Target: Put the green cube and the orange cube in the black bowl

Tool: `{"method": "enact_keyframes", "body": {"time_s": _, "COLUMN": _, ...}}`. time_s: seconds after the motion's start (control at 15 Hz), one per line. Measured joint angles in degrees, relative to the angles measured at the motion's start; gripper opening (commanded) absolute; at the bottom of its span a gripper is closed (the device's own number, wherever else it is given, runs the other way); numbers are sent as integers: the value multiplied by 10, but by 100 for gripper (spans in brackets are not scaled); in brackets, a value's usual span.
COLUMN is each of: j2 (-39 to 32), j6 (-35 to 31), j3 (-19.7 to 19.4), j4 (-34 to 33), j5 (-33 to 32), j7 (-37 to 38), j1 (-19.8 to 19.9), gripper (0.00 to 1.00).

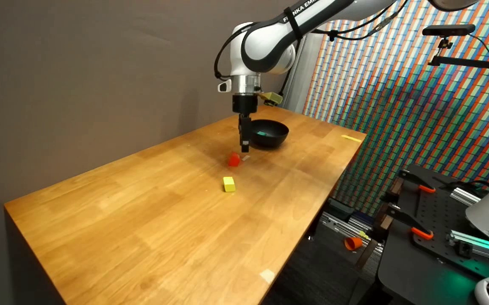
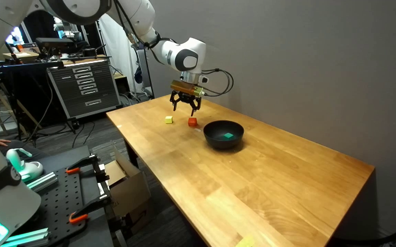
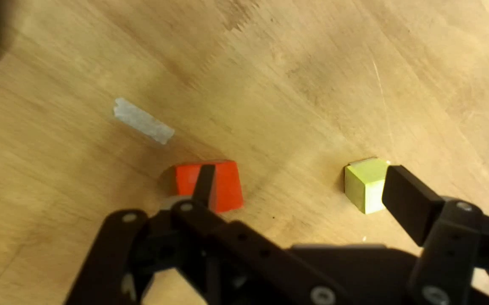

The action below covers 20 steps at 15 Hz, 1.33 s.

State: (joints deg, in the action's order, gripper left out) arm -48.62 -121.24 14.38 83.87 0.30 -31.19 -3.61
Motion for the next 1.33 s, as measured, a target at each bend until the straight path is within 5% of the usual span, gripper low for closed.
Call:
{"method": "enact_keyframes", "body": {"time_s": 0.27, "j2": -45, "j6": -49, "j3": -6, "j4": -20, "j5": -22, "j7": 0, "j1": -20, "gripper": 95}}
{"method": "enact_keyframes", "body": {"time_s": 0.33, "j2": -52, "j6": -58, "j3": -7, "j4": -24, "j5": -27, "j7": 0, "j1": -23, "gripper": 75}}
{"method": "enact_keyframes", "body": {"time_s": 0.47, "j2": -60, "j6": -77, "j3": -11, "j4": -28, "j5": -39, "j7": 1, "j1": -26, "gripper": 58}}
{"method": "enact_keyframes", "body": {"time_s": 0.53, "j2": -63, "j6": -89, "j3": -14, "j4": -28, "j5": -47, "j7": 3, "j1": -29, "gripper": 88}}
{"method": "enact_keyframes", "body": {"time_s": 0.73, "j2": -67, "j6": -112, "j3": -23, "j4": -28, "j5": -67, "j7": 6, "j1": -34, "gripper": 100}}
{"method": "enact_keyframes", "body": {"time_s": 1.33, "j2": -71, "j6": -138, "j3": -47, "j4": -46, "j5": -114, "j7": 14, "j1": -51, "gripper": 100}}
